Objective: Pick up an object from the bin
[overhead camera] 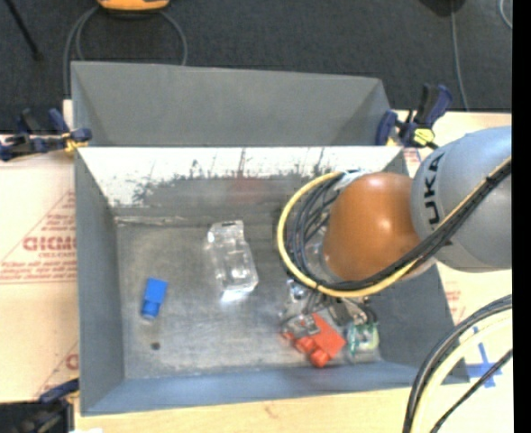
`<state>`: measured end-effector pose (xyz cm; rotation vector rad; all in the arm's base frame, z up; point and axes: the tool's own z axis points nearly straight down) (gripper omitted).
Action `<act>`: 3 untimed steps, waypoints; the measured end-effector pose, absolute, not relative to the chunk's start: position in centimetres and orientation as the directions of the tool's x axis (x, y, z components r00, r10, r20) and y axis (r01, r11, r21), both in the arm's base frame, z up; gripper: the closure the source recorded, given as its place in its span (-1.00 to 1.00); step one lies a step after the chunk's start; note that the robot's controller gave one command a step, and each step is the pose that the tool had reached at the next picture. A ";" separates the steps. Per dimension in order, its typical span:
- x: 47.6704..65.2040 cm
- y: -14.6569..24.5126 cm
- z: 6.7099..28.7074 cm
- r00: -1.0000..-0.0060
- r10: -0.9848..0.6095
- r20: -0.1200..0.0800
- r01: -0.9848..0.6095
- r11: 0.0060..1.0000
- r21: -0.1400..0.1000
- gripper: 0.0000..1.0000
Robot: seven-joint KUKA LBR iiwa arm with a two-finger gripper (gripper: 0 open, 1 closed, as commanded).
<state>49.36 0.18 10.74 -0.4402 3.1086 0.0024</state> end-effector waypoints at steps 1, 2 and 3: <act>49.4 -0.8 14.0 -0.929 -0.371 -0.005 -0.371 0.929 -0.003 1.00; 49.4 -0.7 13.9 -0.930 -0.368 -0.003 -0.368 0.930 0.000 -1.00; 51.3 -1.4 8.3 -0.891 -0.454 -0.005 -0.454 0.891 0.000 -1.00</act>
Offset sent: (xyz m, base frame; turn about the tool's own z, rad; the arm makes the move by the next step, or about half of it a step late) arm -0.0009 -0.0082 0.0310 -0.1009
